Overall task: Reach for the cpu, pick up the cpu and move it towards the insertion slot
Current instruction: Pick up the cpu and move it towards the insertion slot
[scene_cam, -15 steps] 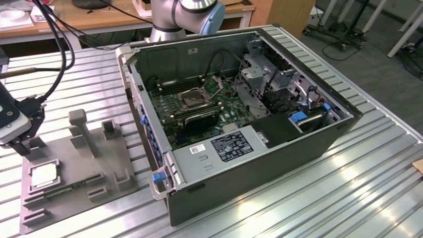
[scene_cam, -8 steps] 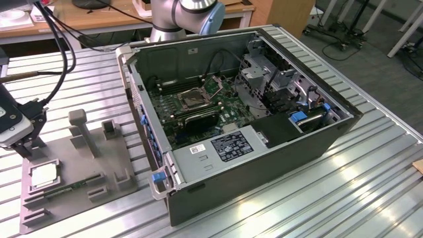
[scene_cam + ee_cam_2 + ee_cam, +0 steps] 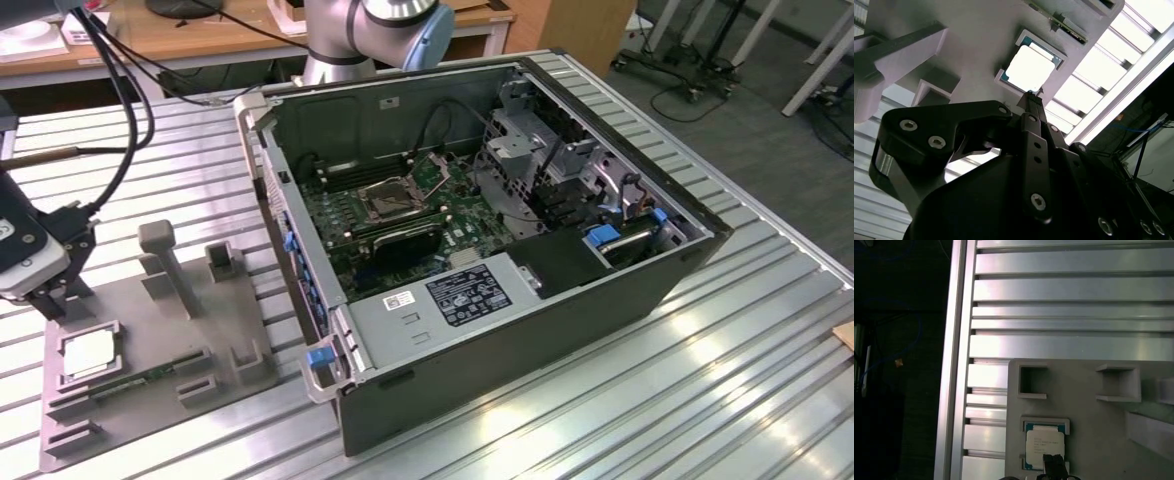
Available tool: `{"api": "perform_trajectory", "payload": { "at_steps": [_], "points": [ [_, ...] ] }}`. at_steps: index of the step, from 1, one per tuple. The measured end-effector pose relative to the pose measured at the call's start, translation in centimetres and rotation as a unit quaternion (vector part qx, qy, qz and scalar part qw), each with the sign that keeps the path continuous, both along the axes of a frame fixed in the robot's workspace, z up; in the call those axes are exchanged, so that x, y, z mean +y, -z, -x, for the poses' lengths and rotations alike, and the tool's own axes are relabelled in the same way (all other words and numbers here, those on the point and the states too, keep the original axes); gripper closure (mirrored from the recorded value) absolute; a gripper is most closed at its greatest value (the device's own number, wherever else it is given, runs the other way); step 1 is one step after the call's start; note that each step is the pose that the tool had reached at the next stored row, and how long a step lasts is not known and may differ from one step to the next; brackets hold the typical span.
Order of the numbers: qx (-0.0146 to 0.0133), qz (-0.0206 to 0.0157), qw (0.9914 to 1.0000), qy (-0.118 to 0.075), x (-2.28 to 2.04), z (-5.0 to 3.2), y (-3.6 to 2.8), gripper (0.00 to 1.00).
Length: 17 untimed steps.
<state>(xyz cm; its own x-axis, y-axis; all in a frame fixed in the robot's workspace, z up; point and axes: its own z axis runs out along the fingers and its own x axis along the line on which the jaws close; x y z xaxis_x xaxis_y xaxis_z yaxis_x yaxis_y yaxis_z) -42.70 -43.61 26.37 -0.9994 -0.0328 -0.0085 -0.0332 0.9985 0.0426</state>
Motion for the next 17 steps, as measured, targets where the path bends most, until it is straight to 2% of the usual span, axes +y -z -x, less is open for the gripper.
{"api": "perform_trajectory", "payload": {
  "at_steps": [10, 17],
  "points": [
    [0.0, 0.0, 1.0, 0.0, 0.0, 0.01, 0.13, 0.89],
    [0.0001, 0.0001, 1.0, 0.0, -0.08, 0.01, 0.65, 0.89]
  ]
}}
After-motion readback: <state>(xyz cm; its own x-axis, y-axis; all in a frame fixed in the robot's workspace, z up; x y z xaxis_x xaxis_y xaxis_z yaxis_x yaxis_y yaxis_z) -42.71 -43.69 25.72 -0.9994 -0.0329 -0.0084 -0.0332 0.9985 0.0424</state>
